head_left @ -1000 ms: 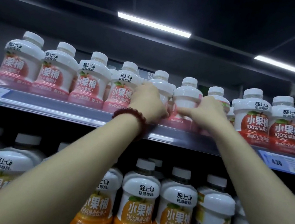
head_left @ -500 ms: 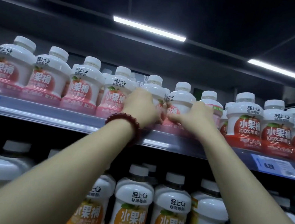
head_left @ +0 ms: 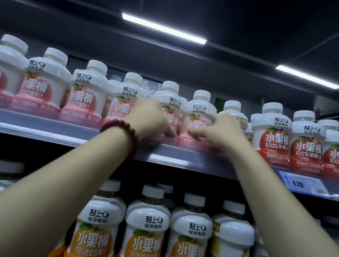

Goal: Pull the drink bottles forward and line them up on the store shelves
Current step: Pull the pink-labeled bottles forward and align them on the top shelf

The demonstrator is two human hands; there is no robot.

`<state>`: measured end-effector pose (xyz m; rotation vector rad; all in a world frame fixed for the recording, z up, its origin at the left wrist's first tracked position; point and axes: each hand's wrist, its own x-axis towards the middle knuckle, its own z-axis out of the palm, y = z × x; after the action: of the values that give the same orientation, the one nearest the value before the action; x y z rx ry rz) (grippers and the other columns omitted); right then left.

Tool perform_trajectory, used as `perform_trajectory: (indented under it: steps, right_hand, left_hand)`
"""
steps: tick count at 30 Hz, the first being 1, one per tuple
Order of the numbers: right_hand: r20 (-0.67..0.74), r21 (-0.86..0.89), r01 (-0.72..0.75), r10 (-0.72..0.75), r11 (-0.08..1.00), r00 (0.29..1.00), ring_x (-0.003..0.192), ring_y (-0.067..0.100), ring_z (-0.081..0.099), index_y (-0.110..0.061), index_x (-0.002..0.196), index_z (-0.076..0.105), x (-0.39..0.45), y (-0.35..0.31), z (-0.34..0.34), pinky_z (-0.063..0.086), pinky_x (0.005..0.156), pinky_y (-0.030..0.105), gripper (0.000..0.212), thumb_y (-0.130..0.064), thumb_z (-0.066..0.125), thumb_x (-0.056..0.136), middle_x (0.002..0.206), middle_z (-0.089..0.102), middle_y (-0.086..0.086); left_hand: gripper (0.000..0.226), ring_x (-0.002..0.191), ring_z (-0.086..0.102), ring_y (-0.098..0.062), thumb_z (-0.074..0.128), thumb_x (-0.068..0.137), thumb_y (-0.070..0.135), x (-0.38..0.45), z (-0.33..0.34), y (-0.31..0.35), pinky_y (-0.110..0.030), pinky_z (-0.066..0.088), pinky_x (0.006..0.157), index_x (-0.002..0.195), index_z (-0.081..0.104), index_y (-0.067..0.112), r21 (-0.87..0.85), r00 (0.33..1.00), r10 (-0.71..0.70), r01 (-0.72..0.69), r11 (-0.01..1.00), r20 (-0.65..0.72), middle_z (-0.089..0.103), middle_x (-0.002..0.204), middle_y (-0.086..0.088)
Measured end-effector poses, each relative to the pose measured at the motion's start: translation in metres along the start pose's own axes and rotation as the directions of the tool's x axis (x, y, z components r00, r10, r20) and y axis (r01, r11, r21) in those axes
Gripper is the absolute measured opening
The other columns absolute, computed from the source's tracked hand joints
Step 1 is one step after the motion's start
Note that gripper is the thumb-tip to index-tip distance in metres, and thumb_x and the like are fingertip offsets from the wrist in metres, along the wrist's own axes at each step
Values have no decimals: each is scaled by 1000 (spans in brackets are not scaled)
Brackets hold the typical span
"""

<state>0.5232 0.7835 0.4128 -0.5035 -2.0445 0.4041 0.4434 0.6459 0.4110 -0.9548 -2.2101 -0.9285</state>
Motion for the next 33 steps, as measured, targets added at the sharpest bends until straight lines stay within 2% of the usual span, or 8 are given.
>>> perform_trajectory:
  steps: [3, 5, 9, 14, 17, 24, 30, 33]
  right_hand:
    - [75, 119, -52, 44, 991, 996, 76, 22, 61, -7, 89, 66, 2, 8, -9, 46, 59, 28, 44, -35, 85, 60, 82, 68, 7]
    - [9, 2, -11, 11, 1000, 1000, 75, 21, 54, -8, 88, 60, -6, 3, -9, 37, 50, 25, 41, -38, 80, 68, 70, 54, 1]
    - [-118, -49, 87, -92, 995, 989, 81, 21, 53, -13, 92, 56, -16, -11, 2, 36, 56, 27, 43, -42, 77, 70, 76, 53, 2]
    - [-32, -26, 40, -41, 999, 999, 72, 19, 54, -12, 75, 55, -12, -4, -2, 33, 45, 23, 26, -26, 76, 70, 70, 55, 2]
    - [8, 30, 43, -43, 999, 999, 69, 17, 54, -9, 84, 61, -12, 1, -6, 34, 45, 24, 27, -27, 77, 70, 75, 58, 4]
    - [18, 33, 46, -47, 998, 999, 74, 21, 56, -5, 92, 62, -12, 2, -5, 35, 45, 24, 33, -27, 77, 72, 84, 60, 8]
    - [-141, -5, 97, -97, 995, 985, 57, 16, 40, -12, 58, 43, -18, 12, -25, 28, 45, 25, 41, -32, 63, 86, 58, 44, 2]
    - [-245, -52, 36, -47, 998, 968, 73, 25, 44, -6, 75, 55, -14, 25, -46, 29, 52, 29, 19, -19, 55, 88, 75, 51, 9]
  left_hand:
    - [35, 65, 52, -20, 84, 66, 30, 3, -13, -11, -24, 38, 52, 80, 61, 7, -141, 993, -45, 60, 988, 109, 61, 78, -8]
    - [37, 68, 56, -23, 84, 65, 29, 3, -14, -15, -24, 41, 53, 83, 64, 4, -183, 996, -29, 45, 982, 90, 64, 83, -10]
    - [49, 91, 58, -25, 75, 71, 50, -7, 0, -5, -27, 40, 68, 88, 62, 6, 32, 994, 71, -68, 997, -84, 64, 94, -12]
    - [38, 80, 50, -22, 79, 73, 37, -5, -4, -3, -27, 38, 61, 90, 61, 8, 36, 1000, -5, 5, 999, 10, 59, 90, -11]
    - [43, 82, 52, -23, 77, 76, 34, -8, -10, -3, -25, 37, 51, 100, 65, 1, 35, 999, -8, 7, 999, 44, 57, 86, -11]
    - [45, 106, 58, -29, 75, 79, 34, -10, -8, -1, -27, 40, 70, 107, 61, 2, 86, 999, -22, 18, 996, 41, 62, 103, -13]
    - [21, 88, 53, -31, 56, 88, 20, -20, 10, 17, -32, 35, 67, 97, 54, 1, 131, 948, 171, -140, 981, -270, 55, 96, -14]
    - [22, 97, 54, -33, 53, 88, 19, -25, 24, 49, -31, 30, 67, 103, 49, 3, 60, 889, 261, -257, 964, -377, 55, 97, -16]
